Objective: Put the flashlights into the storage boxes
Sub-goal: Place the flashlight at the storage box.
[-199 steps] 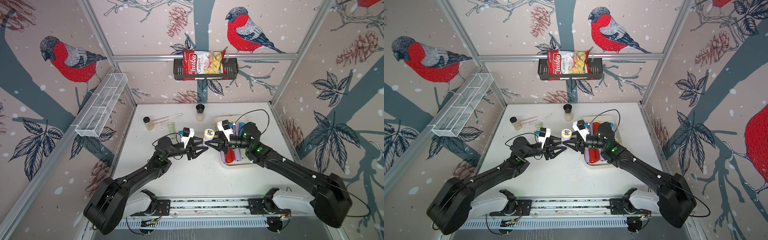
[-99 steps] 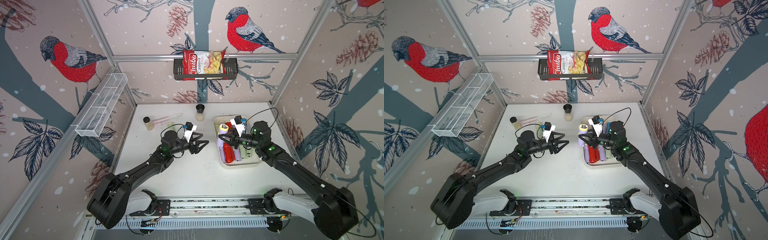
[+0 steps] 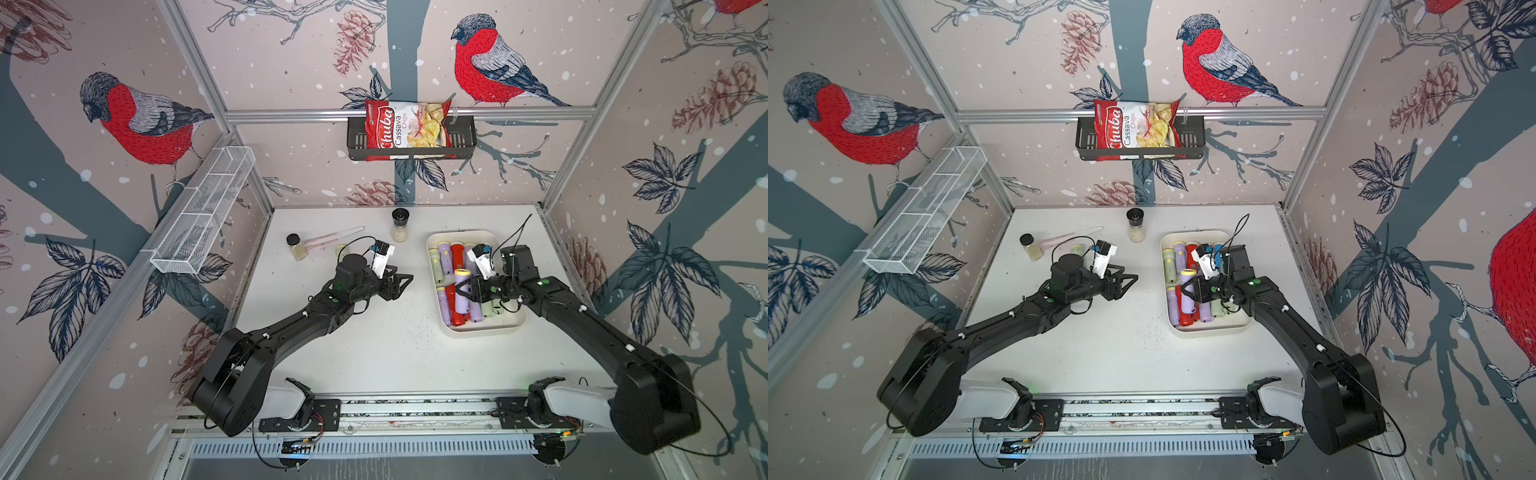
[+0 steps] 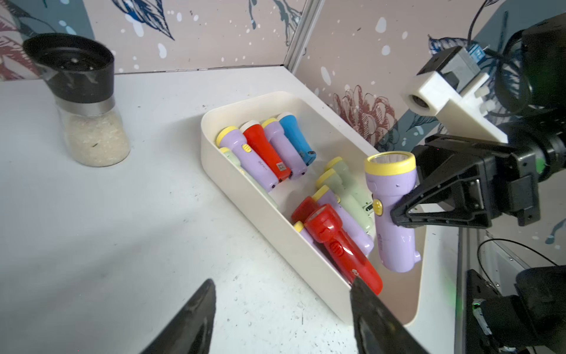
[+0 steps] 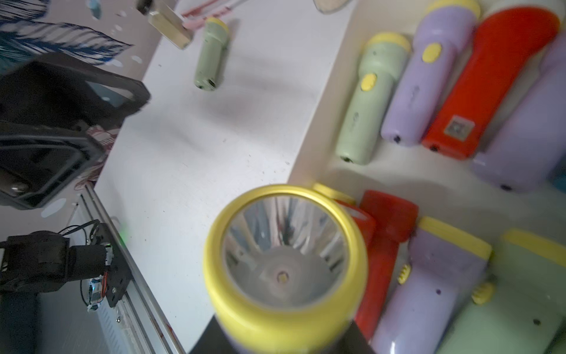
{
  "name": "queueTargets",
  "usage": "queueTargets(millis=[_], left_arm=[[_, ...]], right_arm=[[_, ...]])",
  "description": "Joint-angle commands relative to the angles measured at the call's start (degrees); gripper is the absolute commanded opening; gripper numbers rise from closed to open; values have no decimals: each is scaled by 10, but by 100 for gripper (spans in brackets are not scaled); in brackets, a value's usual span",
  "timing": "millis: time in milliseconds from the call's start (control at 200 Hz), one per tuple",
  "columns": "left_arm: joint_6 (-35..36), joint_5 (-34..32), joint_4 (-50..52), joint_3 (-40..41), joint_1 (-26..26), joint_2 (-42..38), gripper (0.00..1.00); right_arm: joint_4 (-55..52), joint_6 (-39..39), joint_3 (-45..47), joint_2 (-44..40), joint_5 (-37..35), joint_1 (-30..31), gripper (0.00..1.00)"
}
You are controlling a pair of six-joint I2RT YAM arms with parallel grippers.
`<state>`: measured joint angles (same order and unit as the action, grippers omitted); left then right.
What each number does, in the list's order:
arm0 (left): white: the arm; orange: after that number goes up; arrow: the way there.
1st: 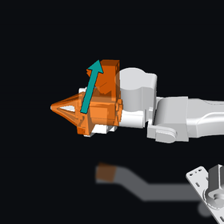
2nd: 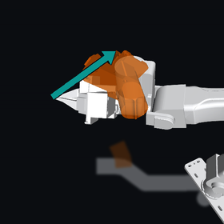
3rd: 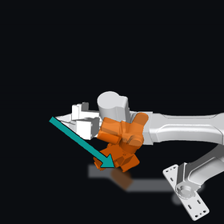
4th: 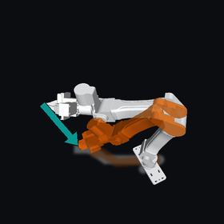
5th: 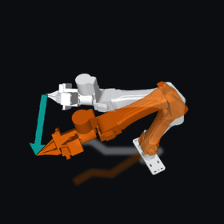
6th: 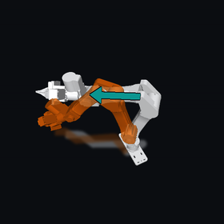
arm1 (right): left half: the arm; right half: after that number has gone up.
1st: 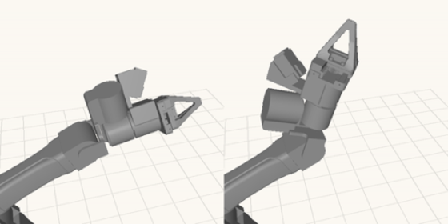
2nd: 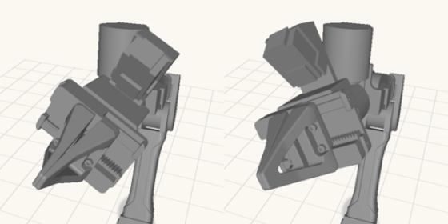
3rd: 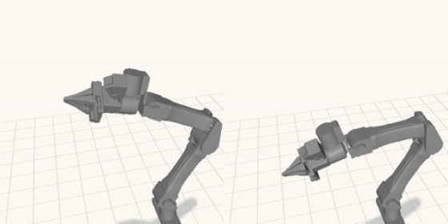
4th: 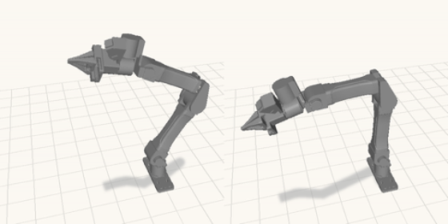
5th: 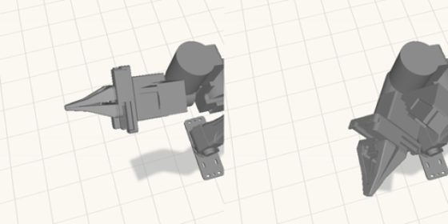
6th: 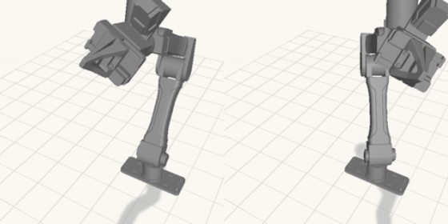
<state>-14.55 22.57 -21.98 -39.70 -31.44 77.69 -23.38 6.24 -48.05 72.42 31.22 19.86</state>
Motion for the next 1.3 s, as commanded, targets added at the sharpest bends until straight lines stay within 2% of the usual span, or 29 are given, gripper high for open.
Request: queueTargets(millis=[0, 235, 490, 720, 826, 1076, 1296], left_arm=[[10, -38, 18, -4, 0, 2, 68], [10, -41, 23, -6, 0, 5, 68], [12, -51, 35, -8, 0, 1, 68], [5, -65, 39, -8, 0, 0, 68], [2, -67, 40, -9, 0, -1, 68], [0, -84, 52, -10, 1, -5, 68], [-28, -107, 67, -15, 12, -13, 68]], right_arm=[[-47, 14, -15, 27, -29, 4, 24], [-84, 21, -56, 103, -74, 20, 26], [-117, 28, -91, 132, -100, 16, 33], [-138, 33, -108, 133, -108, 17, 50], [-153, 40, -117, 132, -135, 17, 59], [-182, 51, -130, 127, -193, 23, 60], [-157, 58, -130, 99, -191, 32, 60]])
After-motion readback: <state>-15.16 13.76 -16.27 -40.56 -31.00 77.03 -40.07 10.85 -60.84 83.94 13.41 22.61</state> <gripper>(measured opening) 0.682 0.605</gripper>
